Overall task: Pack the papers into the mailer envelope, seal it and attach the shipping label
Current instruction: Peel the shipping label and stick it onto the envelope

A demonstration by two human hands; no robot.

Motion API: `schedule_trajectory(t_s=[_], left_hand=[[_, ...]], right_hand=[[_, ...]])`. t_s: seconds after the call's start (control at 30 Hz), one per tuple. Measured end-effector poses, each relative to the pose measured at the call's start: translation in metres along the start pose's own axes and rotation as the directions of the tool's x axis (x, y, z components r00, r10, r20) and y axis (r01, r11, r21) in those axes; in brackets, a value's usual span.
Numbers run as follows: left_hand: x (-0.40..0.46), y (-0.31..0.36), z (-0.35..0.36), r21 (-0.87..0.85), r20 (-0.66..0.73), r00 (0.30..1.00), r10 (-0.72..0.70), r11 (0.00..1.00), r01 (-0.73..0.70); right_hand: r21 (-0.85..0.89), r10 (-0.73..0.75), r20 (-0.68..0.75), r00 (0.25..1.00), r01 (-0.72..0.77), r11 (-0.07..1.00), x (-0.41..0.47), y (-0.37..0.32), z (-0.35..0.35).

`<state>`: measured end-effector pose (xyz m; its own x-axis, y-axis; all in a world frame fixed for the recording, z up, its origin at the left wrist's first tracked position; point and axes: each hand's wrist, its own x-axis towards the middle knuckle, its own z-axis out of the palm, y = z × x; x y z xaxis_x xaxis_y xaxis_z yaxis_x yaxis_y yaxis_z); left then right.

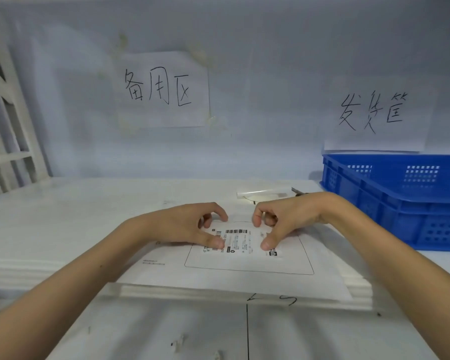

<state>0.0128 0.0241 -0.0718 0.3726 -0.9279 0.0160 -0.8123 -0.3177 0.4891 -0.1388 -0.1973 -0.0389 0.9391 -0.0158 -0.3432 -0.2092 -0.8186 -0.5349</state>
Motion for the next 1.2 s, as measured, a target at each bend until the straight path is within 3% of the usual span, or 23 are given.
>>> schedule_trajectory(t_s=[0.13, 0.27, 0.4, 0.5, 0.63, 0.87, 0.97, 1.2], left_hand=[[-0.005, -0.006, 0.011, -0.015, -0.107, 0.994, 0.009, 1.0, -0.011], [0.002, -0.009, 0.014, -0.006, -0.212, 0.977, -0.022, 1.0, 0.021], [0.005, -0.012, 0.016, 0.017, -0.292, 0.955, -0.047, 0.998, 0.054], [0.008, -0.014, 0.017, 0.088, -0.358, 0.925, -0.127, 0.982, 0.169], [0.008, -0.012, 0.016, 0.113, -0.338, 0.921, -0.194, 0.963, 0.244], [0.001, -0.004, 0.014, 0.097, -0.162, 0.976, -0.145, 0.982, 0.162], [-0.004, -0.006, 0.012, 0.066, -0.092, 0.99, -0.108, 0.991, 0.115], [-0.009, -0.006, 0.016, 0.044, -0.13, 0.988, -0.088, 0.995, 0.095]], right_hand=[[-0.001, -0.056, -0.222, 0.973, 0.057, 0.998, -0.012, 0.011, 0.016], [-0.065, -0.113, -0.485, 0.867, 0.092, 0.994, -0.01, 0.021, 0.036], [-0.063, -0.126, -0.632, 0.765, 0.111, 0.992, -0.007, 0.023, 0.051], [-0.079, -0.134, -0.657, 0.741, 0.109, 0.991, -0.011, 0.024, 0.056], [-0.082, -0.147, -0.615, 0.775, 0.122, 0.989, -0.022, 0.027, 0.058], [-0.047, -0.142, -0.482, 0.864, 0.136, 0.99, -0.034, 0.032, 0.053], [-0.029, -0.134, -0.529, 0.838, 0.139, 0.99, -0.029, 0.032, 0.051], [0.028, -0.085, -0.623, 0.777, 0.131, 0.991, -0.013, 0.031, 0.048]])
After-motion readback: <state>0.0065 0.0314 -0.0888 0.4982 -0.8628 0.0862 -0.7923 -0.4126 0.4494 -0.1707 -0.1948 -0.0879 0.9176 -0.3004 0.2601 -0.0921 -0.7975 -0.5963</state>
